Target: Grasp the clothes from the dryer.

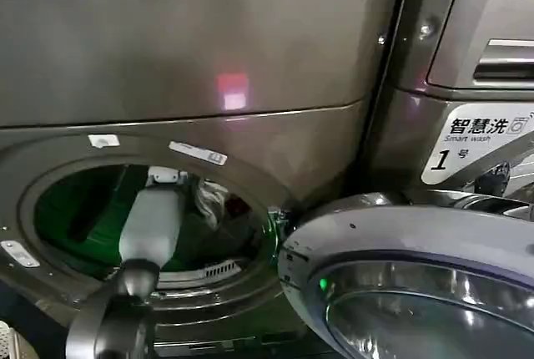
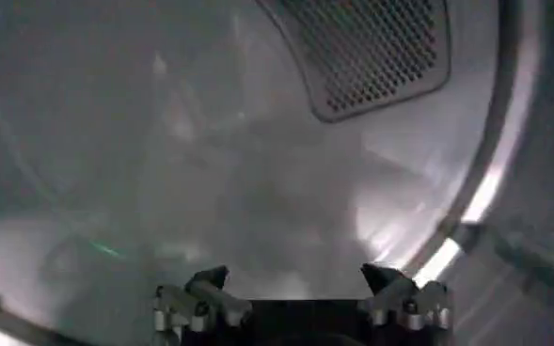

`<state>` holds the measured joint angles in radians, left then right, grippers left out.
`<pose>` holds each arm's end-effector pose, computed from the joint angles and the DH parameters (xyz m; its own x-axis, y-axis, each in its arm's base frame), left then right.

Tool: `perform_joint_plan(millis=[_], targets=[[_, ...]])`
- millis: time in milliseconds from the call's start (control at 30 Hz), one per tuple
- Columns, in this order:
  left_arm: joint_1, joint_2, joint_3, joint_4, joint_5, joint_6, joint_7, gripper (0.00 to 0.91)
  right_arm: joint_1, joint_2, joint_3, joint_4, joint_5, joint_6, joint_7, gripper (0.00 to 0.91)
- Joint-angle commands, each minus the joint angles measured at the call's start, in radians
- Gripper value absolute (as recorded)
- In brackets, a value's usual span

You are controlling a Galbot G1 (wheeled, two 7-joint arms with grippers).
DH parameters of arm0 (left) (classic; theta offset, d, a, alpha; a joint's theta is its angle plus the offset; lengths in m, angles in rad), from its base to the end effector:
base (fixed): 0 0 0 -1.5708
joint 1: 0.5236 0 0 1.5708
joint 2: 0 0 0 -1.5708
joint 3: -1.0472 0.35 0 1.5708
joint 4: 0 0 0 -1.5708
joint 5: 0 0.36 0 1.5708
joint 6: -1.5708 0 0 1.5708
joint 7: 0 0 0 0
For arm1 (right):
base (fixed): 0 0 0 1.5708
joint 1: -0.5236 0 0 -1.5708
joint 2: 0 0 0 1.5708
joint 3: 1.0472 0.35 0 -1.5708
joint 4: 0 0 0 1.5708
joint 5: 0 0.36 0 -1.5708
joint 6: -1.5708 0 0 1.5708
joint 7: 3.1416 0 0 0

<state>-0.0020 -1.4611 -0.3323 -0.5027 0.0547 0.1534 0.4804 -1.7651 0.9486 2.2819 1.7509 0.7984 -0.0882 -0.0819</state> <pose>0.6615 0.0401 -0.1837 -0.8706 0.4037 0.2811 0.4572 0.8749 0.1596 -0.0689 -0.4492 0.0214 -0.4219 0.6962 -0.5808 0.8811 0.4659 -0.0815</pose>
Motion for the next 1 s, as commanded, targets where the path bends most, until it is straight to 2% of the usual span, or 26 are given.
perform_joint_plan(millis=[33,233,400,633,1000], targets=[[-0.085,0.020,0.175,0.133,0.012,-0.140,0.276,0.907,-0.002,-0.002,0.002,-0.004,0.001,0.001,0.000,0.907],[-0.103,0.069,0.357,0.163,0.033,-0.173,0.481,0.907,0.000,-0.006,-0.003,-0.005,0.000,0.003,-0.002,0.907],[-0.146,0.053,0.420,0.232,0.171,-0.181,0.601,0.907,0.001,-0.007,-0.004,-0.003,-0.001,0.003,-0.001,0.907],[-0.170,0.000,0.449,0.286,0.391,-0.171,0.592,0.907,0.004,-0.001,-0.005,-0.005,-0.003,0.004,-0.003,0.907],[-0.149,-0.016,0.462,0.290,0.498,-0.168,0.568,0.907,0.008,-0.002,-0.008,-0.003,-0.005,0.005,-0.004,0.907]])
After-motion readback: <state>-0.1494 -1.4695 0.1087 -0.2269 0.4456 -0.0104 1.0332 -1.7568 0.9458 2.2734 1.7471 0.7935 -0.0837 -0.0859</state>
